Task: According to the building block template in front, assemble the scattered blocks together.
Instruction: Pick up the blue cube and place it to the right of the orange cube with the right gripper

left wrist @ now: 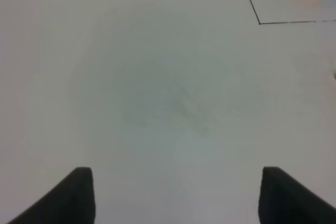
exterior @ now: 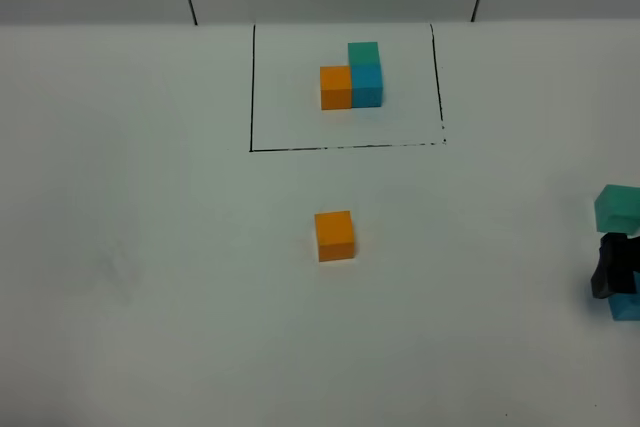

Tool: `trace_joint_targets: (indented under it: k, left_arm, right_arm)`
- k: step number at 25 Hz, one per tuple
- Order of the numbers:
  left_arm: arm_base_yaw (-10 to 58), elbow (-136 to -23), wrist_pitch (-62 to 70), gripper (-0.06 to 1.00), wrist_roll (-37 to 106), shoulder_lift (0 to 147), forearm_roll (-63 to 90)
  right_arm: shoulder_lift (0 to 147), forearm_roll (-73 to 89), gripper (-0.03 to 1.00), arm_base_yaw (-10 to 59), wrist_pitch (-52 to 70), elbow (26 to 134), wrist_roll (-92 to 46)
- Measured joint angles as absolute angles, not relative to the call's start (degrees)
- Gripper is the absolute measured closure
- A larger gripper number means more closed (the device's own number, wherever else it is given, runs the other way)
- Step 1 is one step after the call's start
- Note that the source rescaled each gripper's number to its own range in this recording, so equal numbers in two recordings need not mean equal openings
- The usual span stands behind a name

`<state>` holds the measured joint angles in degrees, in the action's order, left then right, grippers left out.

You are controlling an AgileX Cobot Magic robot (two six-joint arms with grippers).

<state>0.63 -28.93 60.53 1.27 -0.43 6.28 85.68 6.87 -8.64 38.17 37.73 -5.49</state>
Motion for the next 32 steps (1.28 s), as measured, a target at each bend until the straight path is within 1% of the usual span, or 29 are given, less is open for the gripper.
trace_joint_targets:
  k: [9, 10, 12, 14, 16, 17, 18, 19, 20, 22, 24, 30, 32]
  left_arm:
    - [0.6, -28.9, 60.5, 0.53, 1.2, -0.4, 6.3]
    - [0.6, -28.9, 60.5, 0.53, 1.2, -0.4, 6.3]
    - [0.6, -28.9, 60.5, 0.53, 1.2, -0.4, 6.3]
    - [0.6, -28.9, 60.5, 0.53, 1.2, -0.4, 6.3]
    - [0.6, -28.9, 60.5, 0.53, 1.2, -0.4, 6.3]
    - [0.6, -28.9, 60.5, 0.53, 1.2, -0.4, 6.3]
    - [0.6, -28.9, 60.5, 0.53, 1.2, -0.4, 6.3]
    - [0.6, -28.9, 60.5, 0.53, 1.2, -0.4, 6.3]
    - [0.6, -28.9, 60.5, 0.53, 1.2, -0.4, 6.3]
    - [0.6, -28.9, 60.5, 0.53, 1.2, -0.4, 6.3]
    - [0.6, -28.9, 60.5, 0.53, 1.2, -0.4, 6.3]
    - [0.6, -28.9, 60.5, 0.53, 1.2, -0.4, 6.3]
    - [0.6, -28.9, 60.5, 0.53, 1.2, -0.4, 6.3]
  right_arm:
    - [91.1, 6.8, -0.02, -8.6, 34.9, 37.8, -5.9]
    - [91.6, 6.8, 0.01, -8.6, 34.9, 37.8, -5.9]
    - [92.9, 6.8, 0.1, -8.6, 34.9, 37.8, -5.9]
    - [94.0, 6.8, 0.26, -8.6, 35.0, 37.8, -5.9]
    - [94.5, 6.8, 0.48, -8.6, 35.0, 37.8, -6.5]
    - [94.5, 6.8, 0.64, -8.5, 35.1, 37.8, -6.8]
    - [94.5, 6.6, 0.84, -8.3, 35.1, 37.8, -7.2]
    - [94.4, 6.2, 0.95, -7.8, 35.3, 38.0, -7.5]
    - [94.1, 5.7, 0.93, -7.1, 35.4, 38.3, -8.0]
    - [93.0, 4.8, 0.93, -5.0, 36.7, 39.5, -9.0]
    - [91.8, 2.8, 0.93, -1.3, 39.8, 42.4, -11.9]
    - [92.1, -4.8, 0.93, 16.3, 52.4, 55.3, -29.9]
    - [94.6, -7.4, 0.93, 20.0, 54.6, 59.3, -34.4]
